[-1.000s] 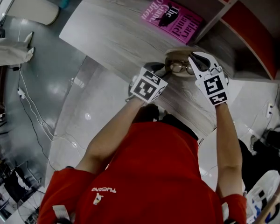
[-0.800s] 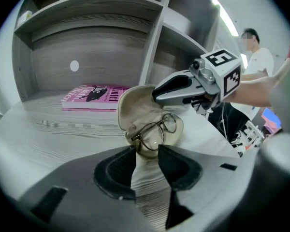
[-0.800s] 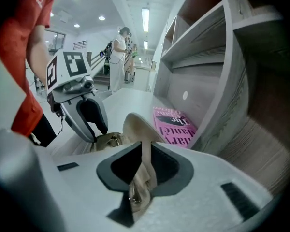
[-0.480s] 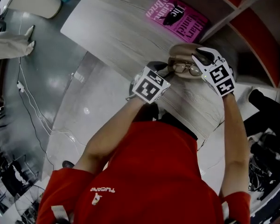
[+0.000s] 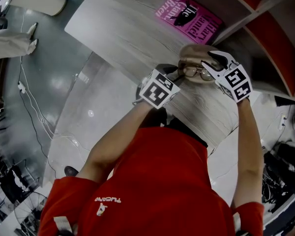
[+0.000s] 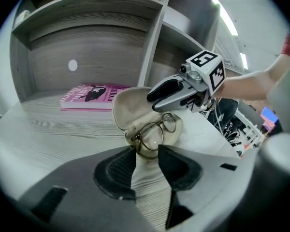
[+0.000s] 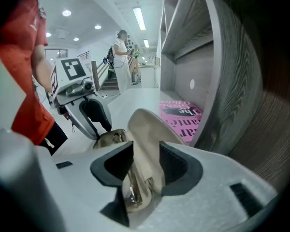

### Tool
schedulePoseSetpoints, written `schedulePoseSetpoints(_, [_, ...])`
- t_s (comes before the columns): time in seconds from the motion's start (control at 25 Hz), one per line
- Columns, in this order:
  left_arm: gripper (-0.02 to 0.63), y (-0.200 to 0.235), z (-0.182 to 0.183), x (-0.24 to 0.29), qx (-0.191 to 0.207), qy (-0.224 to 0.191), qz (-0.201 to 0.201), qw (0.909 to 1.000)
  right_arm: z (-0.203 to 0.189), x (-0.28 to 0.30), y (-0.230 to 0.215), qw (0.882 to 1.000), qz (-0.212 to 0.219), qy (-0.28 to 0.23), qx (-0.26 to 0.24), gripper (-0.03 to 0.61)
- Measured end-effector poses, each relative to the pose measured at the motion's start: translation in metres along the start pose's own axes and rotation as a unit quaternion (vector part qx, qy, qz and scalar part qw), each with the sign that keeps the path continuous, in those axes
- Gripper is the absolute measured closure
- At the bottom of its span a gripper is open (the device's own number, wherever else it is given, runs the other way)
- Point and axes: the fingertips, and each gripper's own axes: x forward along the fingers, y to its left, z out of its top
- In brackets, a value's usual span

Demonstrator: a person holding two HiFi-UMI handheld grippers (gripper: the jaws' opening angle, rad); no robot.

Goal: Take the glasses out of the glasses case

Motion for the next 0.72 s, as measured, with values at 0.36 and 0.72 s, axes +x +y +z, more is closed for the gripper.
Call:
schedulePoseSetpoints(0.36, [0.477, -0.001, 0.001, 0.001, 0.003, 0.003, -0.004, 1.0000, -0.006, -0.004, 0.035, 0.989, 0.045, 0.066, -0.127, 0.411])
schedulePoseSetpoints(0.72, [0.477, -0.001, 0.001, 0.002, 0.009, 0.005, -0.004, 0.9999, -0.021, 0.014, 0.056, 0.971, 0.101, 0.136, -0.167, 0.446])
